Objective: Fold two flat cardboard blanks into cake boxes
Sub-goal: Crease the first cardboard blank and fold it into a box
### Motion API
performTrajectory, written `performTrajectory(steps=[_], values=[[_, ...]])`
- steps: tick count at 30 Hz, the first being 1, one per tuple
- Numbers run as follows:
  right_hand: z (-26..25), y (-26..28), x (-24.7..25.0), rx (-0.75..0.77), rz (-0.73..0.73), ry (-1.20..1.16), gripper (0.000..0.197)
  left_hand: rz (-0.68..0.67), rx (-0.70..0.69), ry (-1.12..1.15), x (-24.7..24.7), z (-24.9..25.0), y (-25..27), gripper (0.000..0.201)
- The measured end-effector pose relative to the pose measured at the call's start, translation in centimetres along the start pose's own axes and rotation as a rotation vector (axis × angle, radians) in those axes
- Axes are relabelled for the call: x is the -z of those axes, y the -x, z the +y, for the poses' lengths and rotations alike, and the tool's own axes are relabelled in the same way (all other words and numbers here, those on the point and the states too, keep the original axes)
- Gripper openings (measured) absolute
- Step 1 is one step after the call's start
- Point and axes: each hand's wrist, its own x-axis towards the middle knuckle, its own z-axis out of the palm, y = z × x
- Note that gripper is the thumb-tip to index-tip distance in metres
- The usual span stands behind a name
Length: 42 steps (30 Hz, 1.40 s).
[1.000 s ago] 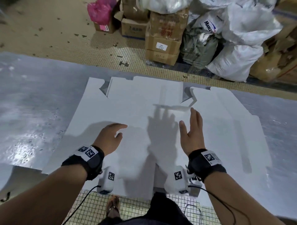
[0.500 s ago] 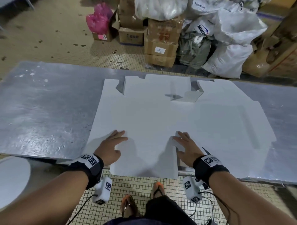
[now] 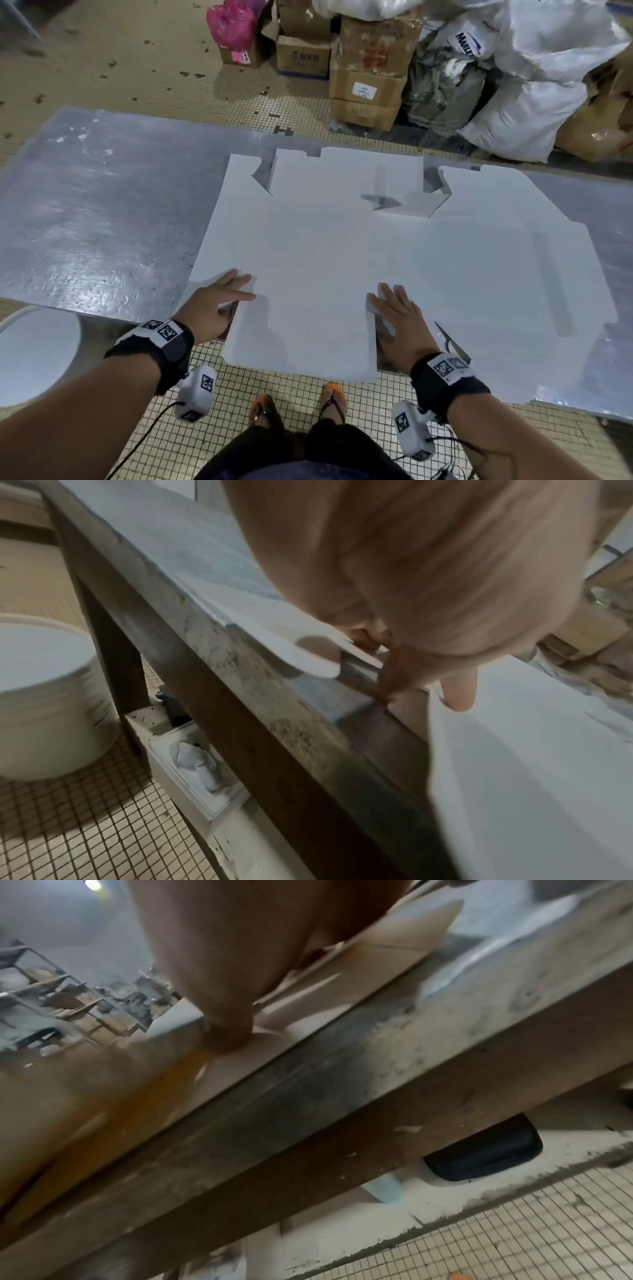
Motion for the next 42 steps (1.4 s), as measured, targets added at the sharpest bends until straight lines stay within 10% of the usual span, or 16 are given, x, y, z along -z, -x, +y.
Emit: performTrajectory(steps=[5,8,12,17,27,33,42], values=[[-0.5,-0.2,0.3,-0.036,-0.061,0.071,0.071,0.018,0.010,0.057,0.4,-1.3,0.0,0.056],[-2.2,-0.7,1.1,-0.136,0.005,0.017,0.048,0.063,0.017,0.186,0.5,-0.9,-0.5,0.061],[-4.3,-1.4,2.3,-0.146,-0.010,0.208,0.041,0.207,0.066,0.109,0.6,0.5,-1.5,0.008],[-6.1,-2.4,3.7,-0.393,-0.058,0.193,0.034,0.193,0.004,-0.131,1.1,1.1,-3.2,0.050],[-6.7,-3.2,2.6,-0.645,0.150,-0.082,0.051,0.270,0.171,-0.063,0.5,1.8,-4.5,0.019],[-7.3,-3.4,2.8,-0.419,0.026,0.209,0.052,0.110,0.130,-0.220,1.1,1.9,-5.0,0.055],[-7.1,-5.5,1.9,-0.116,-0.181,0.397,0.056,-0.098,0.082,-0.482,1.4,4.5,-6.7,0.051]])
